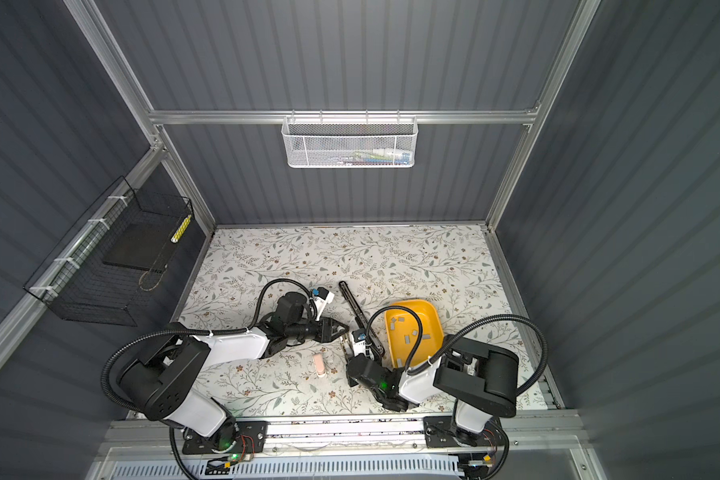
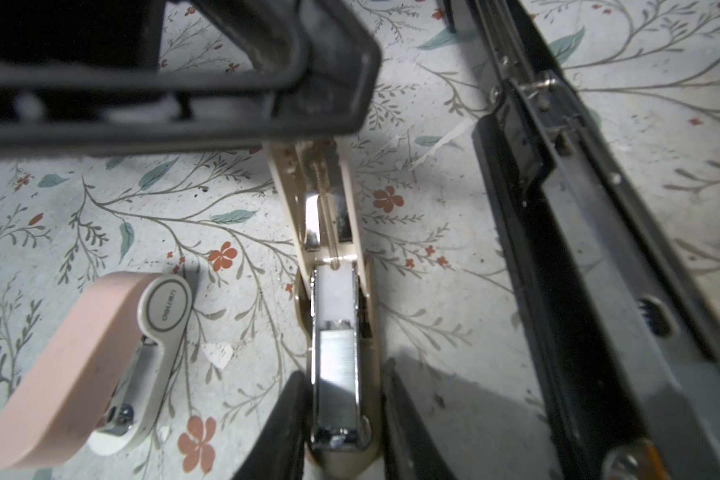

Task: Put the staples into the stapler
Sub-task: 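Lower the left gripper onto the raised lid of the cream stapler, then press the cream stapler's lid down with left gripper while right gripper nears black stapler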

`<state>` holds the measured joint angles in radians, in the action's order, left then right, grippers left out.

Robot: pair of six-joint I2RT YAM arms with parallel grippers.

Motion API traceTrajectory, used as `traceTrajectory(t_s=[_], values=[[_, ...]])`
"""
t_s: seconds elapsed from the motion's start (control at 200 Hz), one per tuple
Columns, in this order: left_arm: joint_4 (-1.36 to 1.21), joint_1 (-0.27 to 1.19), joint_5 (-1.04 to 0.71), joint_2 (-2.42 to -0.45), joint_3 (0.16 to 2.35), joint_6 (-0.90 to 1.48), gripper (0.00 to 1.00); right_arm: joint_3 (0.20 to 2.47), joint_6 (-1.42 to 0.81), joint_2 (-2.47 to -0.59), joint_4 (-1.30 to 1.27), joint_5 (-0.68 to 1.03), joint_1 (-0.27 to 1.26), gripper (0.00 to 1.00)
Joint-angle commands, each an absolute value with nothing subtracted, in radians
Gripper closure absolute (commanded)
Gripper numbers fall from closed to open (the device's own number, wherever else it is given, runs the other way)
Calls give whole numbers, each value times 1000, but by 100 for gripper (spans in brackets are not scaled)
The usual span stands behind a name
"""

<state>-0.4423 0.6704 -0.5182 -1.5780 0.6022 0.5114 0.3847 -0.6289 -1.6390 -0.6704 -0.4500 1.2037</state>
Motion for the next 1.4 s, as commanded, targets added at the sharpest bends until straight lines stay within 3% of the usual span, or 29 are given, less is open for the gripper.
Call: traceTrajectory(t_s=[0.0, 0.3, 0.415, 0.74, 1.005, 1.271, 1.391], values=[[-508, 722, -564, -1555, 570, 499, 57, 353, -662, -1687, -680, -381, 1200, 74], [-663, 787, -530, -1492, 383, 578, 54, 340, -671, -1694, -722, -382, 1194, 74], [-643, 788, -477, -1508, 362, 559, 54, 329, -662, -1668, -725, -376, 1194, 58], [-574, 788, -375, -1555, 387, 531, 62, 268, -616, -1459, -662, -388, 1206, 60], [-496, 788, -352, -1480, 405, 512, 60, 335, -587, -1303, -480, -439, 1208, 59], [-280, 775, -189, -1269, 476, 494, 50, 404, -619, -1455, -429, -549, 1255, 50], [-243, 691, -241, -1260, 505, 513, 49, 426, -632, -1573, -467, -558, 1258, 50]])
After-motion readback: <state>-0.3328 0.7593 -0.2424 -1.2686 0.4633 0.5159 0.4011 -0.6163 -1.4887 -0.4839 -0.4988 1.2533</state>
